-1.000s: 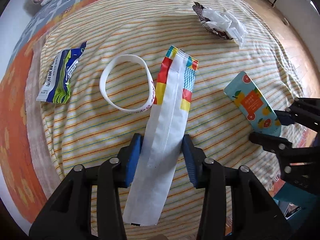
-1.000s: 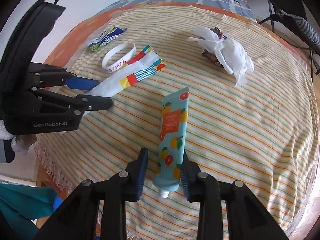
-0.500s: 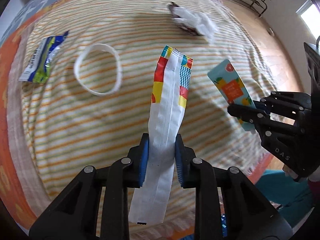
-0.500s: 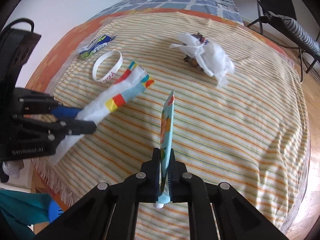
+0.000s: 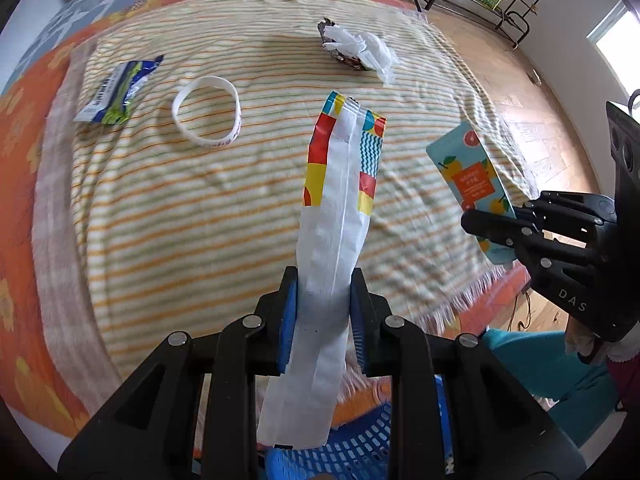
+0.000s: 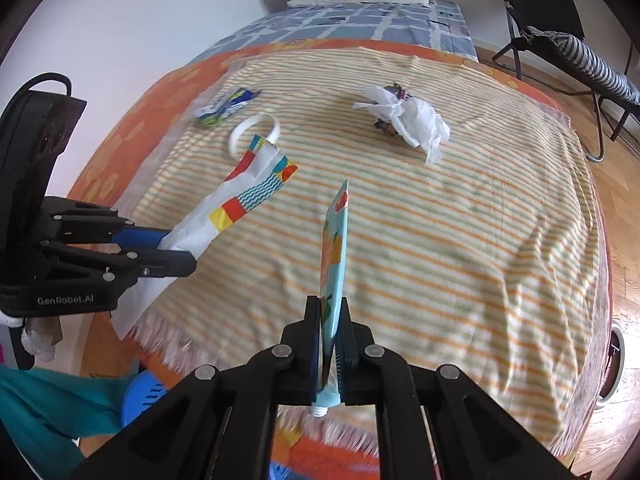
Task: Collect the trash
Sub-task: 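Carry the white tube and fruit-print tube over the blue basket with both tools, then open both tools to drop the two tubes into the basket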
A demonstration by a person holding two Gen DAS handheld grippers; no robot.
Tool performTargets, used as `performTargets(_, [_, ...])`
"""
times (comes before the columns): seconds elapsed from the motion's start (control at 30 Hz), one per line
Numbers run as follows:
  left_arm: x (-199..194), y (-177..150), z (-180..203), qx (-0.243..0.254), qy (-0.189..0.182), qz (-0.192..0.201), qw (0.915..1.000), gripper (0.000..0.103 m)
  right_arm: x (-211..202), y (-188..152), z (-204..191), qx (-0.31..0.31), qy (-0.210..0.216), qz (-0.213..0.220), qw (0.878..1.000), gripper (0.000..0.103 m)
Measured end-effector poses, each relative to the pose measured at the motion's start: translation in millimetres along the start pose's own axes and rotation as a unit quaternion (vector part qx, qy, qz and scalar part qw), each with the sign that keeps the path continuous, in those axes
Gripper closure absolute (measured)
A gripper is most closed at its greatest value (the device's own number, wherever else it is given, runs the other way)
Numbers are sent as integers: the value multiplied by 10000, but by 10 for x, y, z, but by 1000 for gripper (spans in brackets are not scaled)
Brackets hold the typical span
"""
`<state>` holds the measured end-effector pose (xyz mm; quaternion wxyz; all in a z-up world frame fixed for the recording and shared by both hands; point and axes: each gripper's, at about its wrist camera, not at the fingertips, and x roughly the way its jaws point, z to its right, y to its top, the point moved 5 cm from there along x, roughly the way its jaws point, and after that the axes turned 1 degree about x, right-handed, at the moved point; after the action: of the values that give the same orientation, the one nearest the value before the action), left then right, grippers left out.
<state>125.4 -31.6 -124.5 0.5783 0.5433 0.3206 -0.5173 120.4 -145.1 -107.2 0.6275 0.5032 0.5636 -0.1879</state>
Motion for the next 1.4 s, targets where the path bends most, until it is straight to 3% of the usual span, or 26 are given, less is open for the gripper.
performTargets(0.5, [-448, -875, 89, -111, 49, 220, 9997, 79, -409, -736, -617, -357, 257, 40, 9990, 99])
performTargets(1.0, [-416, -1695, 235, -390, -33, 263, 9989, 79, -407, -1476, -999, -390, 499, -242, 9977, 99])
performTargets(1.4, [-320, -2021, 322, -331, 130, 246, 9991, 79, -275, -1821, -1171, -418, 600, -529, 9959, 99])
